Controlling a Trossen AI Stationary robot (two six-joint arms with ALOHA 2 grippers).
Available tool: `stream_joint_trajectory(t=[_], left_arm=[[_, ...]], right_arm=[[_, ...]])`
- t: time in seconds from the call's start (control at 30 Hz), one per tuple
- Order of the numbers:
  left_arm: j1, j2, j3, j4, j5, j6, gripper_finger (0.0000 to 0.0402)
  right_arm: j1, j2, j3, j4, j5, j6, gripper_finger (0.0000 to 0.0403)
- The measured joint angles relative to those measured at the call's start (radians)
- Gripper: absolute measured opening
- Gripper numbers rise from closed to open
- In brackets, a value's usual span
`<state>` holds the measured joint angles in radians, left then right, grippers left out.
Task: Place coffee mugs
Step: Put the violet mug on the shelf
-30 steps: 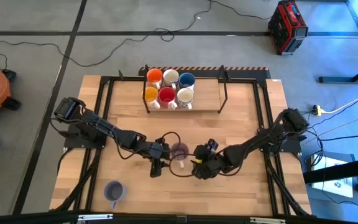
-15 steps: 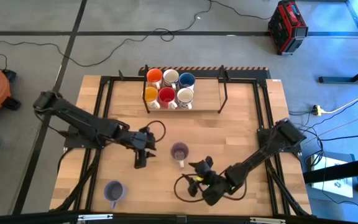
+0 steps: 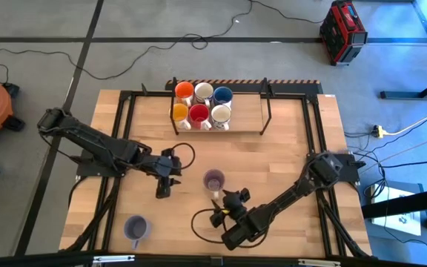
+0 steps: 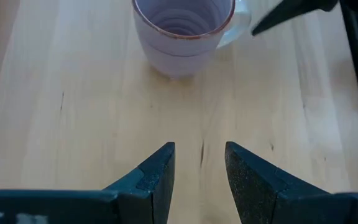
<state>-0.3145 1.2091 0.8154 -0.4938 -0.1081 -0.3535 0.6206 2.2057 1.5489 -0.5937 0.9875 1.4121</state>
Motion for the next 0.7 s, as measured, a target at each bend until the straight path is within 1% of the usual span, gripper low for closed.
stream_joint_trajectory(t=[0.13,0.2,0.3,0.6,0.63,0.7], left_arm=[[0.000,0.000,0.000,-0.002,-0.007,0.026,0.0135],[0.000,0.000,0.000,-0.003,-0.011,0.037,0.0135],[0.000,0.000,0.000,-0.003,-0.014,0.050,0.0135],[0.000,0.000,0.000,-0.003,-0.014,0.070,0.0135],[0.000,0.000,0.000,-0.004,-0.014,0.078,0.0135],[0.000,0.000,0.000,-0.004,-0.014,0.084,0.0135]], right_arm=[[-0.007,0.012,0.009,0.005,-0.001,0.027,0.0270],[-0.018,0.012,0.009,-0.005,-0.002,0.032,0.0257],[-0.034,0.012,0.009,-0.018,-0.025,0.032,0.0214],[-0.041,0.012,0.009,-0.015,-0.052,0.029,0.0053],[-0.041,0.012,0.009,-0.017,-0.052,0.030,0.0038],[-0.039,0.012,0.009,-0.019,-0.049,0.028,0.0034]])
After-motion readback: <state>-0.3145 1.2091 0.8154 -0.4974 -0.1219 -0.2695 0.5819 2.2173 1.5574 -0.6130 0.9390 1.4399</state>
